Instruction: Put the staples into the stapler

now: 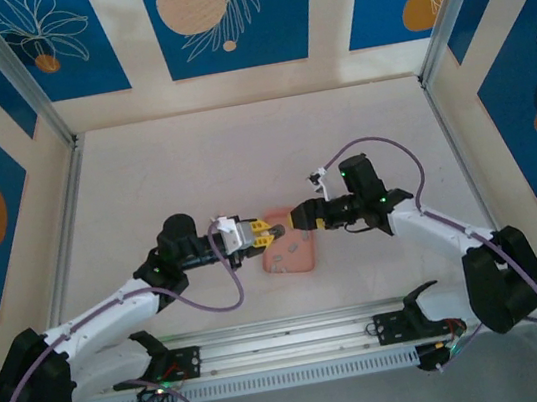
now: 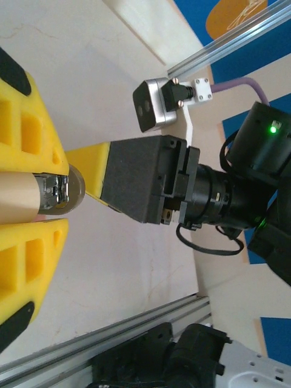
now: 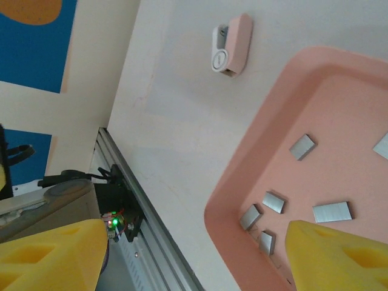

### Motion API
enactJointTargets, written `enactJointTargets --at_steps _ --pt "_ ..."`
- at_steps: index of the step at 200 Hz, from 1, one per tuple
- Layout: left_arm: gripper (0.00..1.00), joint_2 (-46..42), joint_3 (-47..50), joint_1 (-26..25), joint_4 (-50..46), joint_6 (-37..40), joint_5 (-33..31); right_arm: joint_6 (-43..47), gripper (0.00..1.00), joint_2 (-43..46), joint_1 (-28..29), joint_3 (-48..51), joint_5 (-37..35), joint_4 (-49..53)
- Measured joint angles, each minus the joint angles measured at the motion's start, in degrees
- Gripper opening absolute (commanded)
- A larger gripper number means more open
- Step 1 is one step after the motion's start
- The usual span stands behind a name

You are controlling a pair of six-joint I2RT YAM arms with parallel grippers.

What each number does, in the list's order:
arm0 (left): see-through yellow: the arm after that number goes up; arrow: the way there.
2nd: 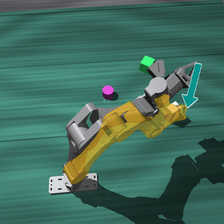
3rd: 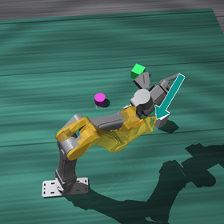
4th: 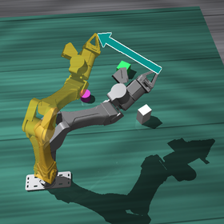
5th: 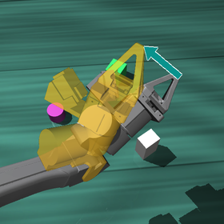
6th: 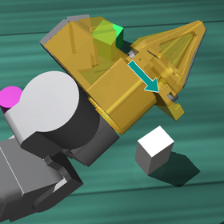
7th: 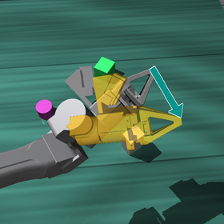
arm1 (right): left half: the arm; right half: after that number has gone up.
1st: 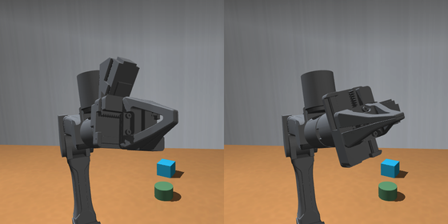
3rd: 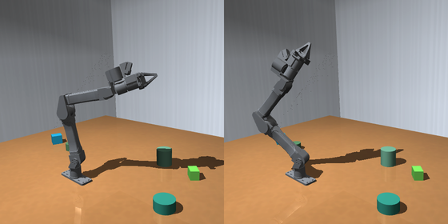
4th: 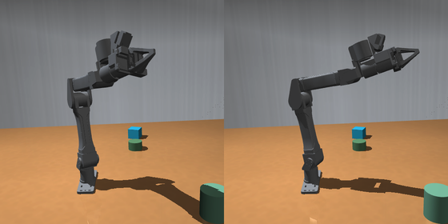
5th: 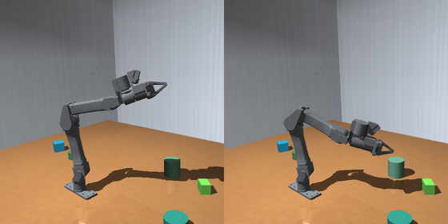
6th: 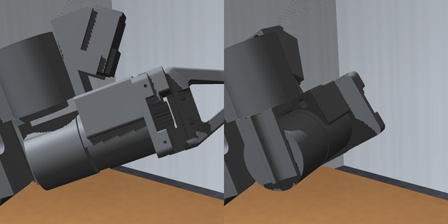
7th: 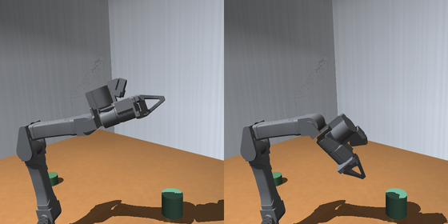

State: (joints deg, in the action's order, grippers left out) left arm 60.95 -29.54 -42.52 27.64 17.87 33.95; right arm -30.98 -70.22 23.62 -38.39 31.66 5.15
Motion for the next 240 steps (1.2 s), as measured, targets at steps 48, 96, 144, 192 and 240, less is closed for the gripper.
enactJointTargets --at_steps 48,96,144,192,240 --pt "0.00 1.01 0.04 0.02 0.70 -1.36 -0.07 5.53 0.81 13.55 0.04 2.51 -0.46 -1.77" --pt "0.00 1.73 0.02 0.02 0.68 -1.44 -0.07 9.16 0.78 13.38 3.58 -1.46 2.60 1.86" --pt "0.00 2.14 0.02 0.02 0.68 -1.49 0.13 8.63 0.75 7.82 7.93 -2.75 1.64 2.58" --pt "0.00 2.14 0.02 0.00 0.74 -1.49 0.57 6.29 0.67 3.17 7.04 -2.75 -1.05 1.95" --pt "0.00 2.23 0.02 0.20 0.39 -2.54 0.31 3.08 0.65 -2.01 5.68 -2.03 -2.80 -0.52"
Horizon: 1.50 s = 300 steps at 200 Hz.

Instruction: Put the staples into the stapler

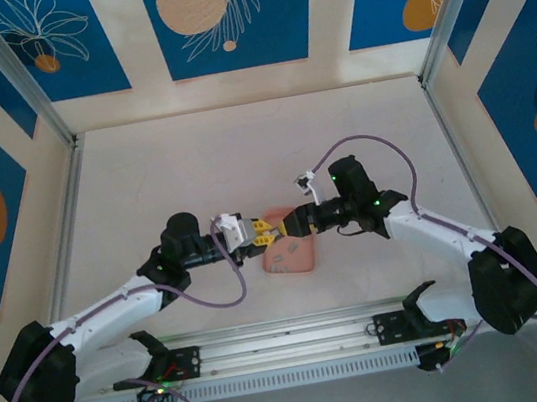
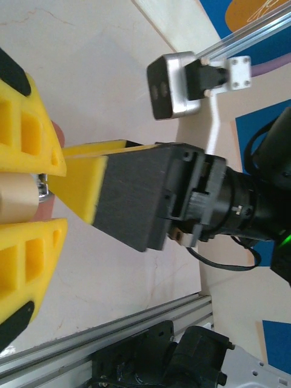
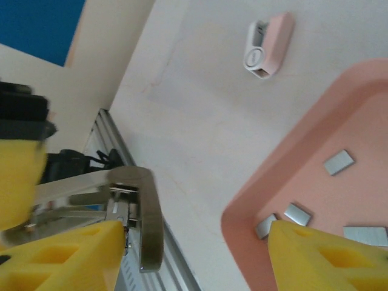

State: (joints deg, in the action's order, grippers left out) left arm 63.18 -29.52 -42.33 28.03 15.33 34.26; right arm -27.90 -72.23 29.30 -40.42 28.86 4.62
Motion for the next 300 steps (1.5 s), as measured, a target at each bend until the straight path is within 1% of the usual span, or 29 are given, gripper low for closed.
enactJointTargets --at_steps 35,70,101,142,167,209,234,253,278,300 --pt "0.00 0.00 0.00 -0.02 0.74 -0.37 0.26 -0.33 0.66 -3.32 1.77 0.07 -2.99 -0.66" --pt "0.00 0.02 -0.33 -0.09 4.85 -1.99 1.36 -0.31 0.66 -4.17 3.32 0.07 -5.11 -2.19" --pt "0.00 0.48 -0.66 -0.15 8.70 -3.78 1.49 -0.31 0.66 -4.63 4.98 0.07 -5.03 -5.42" --pt "0.00 1.14 -0.66 -0.15 9.07 -4.35 0.11 -0.09 0.70 -4.39 5.84 0.46 -5.14 -8.55" --pt "0.00 0.94 -0.66 -0.20 8.04 -4.26 -1.31 0.90 0.72 -1.31 5.09 2.56 -6.34 -9.20" --pt "0.00 -0.81 -0.66 -0.20 4.66 -2.80 -3.26 4.70 0.82 10.62 1.73 6.14 -8.48 -8.09" --pt "0.00 -0.92 -0.74 -0.20 3.56 -2.71 -3.19 10.86 0.82 17.46 0.87 6.93 -8.48 -7.56" --pt "0.00 -0.79 -0.87 -0.20 3.63 -2.71 -2.40 19.65 0.78 20.81 0.90 8.24 -6.03 -8.13" --pt "0.00 -0.02 -0.96 -0.20 4.13 -2.80 -0.26 32.96 0.73 21.92 1.55 11.08 -2.56 -9.09" --pt "0.00 0.70 -0.98 -0.20 4.46 -2.93 1.97 42.62 0.73 20.59 1.88 11.96 0.24 -9.62"
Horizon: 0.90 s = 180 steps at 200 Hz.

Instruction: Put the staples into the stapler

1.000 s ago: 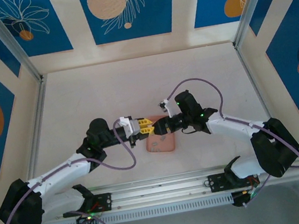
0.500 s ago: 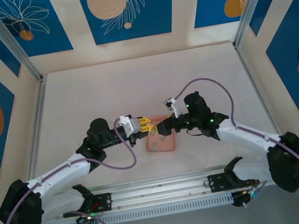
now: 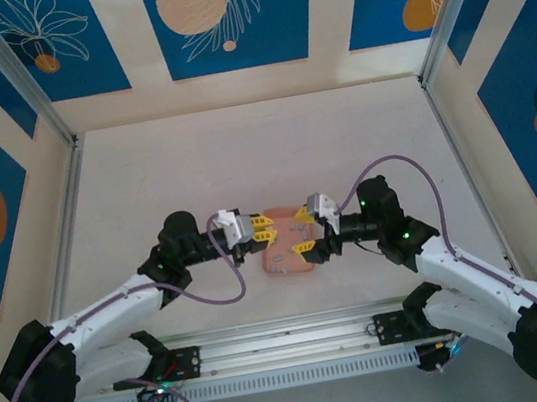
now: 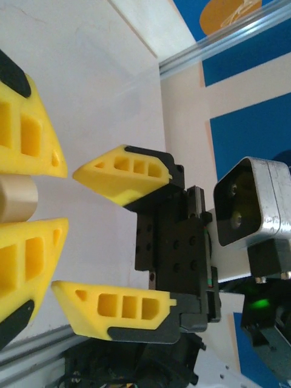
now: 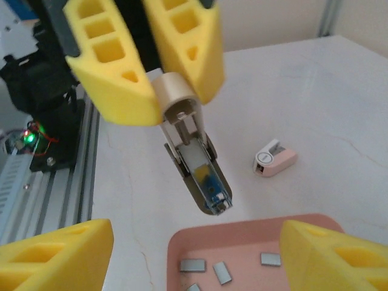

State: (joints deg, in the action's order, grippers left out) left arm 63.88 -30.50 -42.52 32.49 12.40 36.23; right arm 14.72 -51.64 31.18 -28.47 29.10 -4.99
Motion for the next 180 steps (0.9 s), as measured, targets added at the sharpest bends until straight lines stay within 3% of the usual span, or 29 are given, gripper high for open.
enactJointTargets --at_steps 39,105,153,180 --pt "0.01 1.49 -0.79 0.00 1.36 -0.37 4.22 8.87 0.73 -6.29 0.04 -2.03 6.08 -1.99" --pt "0.01 3.50 -3.13 0.00 2.69 -1.53 7.91 11.65 0.71 -15.74 2.82 -5.92 13.20 -7.43" --pt "0.02 4.26 -3.15 0.00 4.20 -2.84 8.79 11.21 0.58 -19.76 3.48 -6.32 14.23 -11.30" --pt "0.03 4.59 -3.17 0.00 5.09 -3.54 9.18 10.60 0.43 -20.72 3.67 -6.36 14.05 -13.22"
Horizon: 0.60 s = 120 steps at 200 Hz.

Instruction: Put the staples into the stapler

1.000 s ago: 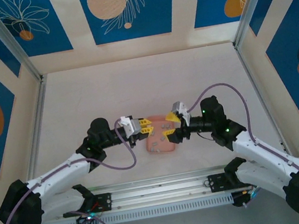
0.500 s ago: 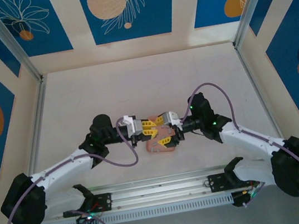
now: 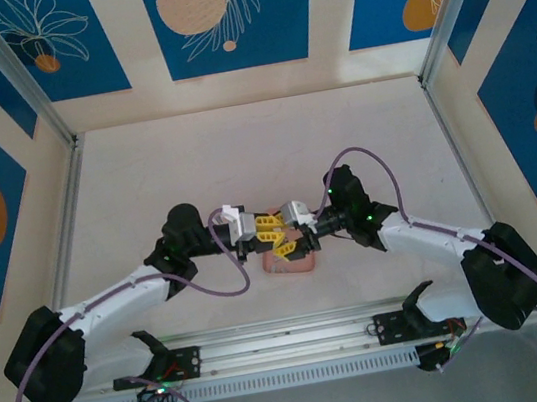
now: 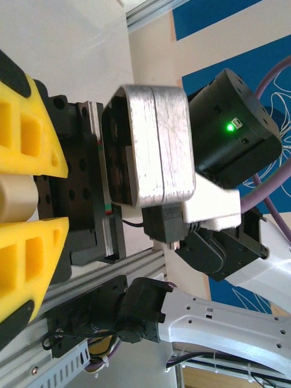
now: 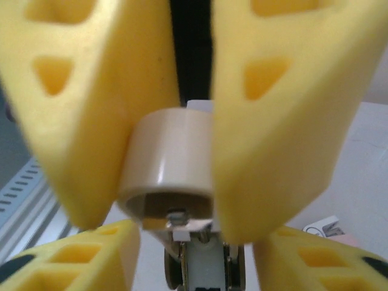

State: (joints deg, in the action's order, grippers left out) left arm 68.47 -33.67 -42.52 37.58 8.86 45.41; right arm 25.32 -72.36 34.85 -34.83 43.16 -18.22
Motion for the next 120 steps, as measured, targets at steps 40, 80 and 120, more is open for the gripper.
enactJointTargets --at_steps 40,80,120 --pt "0.33 0.02 0.04 0.02 1.27 -1.38 -1.62 -1.11 0.20 0.13 -0.09 -0.04 -0.70 -2.23" --pt "0.61 -2.01 2.38 -0.04 3.87 -4.37 -14.14 -10.34 0.19 2.27 -2.62 0.37 -7.61 -1.77" --pt "0.70 -6.93 3.30 -0.04 -3.74 -8.79 -37.42 -27.61 0.19 7.19 -7.28 0.42 -24.33 7.17"
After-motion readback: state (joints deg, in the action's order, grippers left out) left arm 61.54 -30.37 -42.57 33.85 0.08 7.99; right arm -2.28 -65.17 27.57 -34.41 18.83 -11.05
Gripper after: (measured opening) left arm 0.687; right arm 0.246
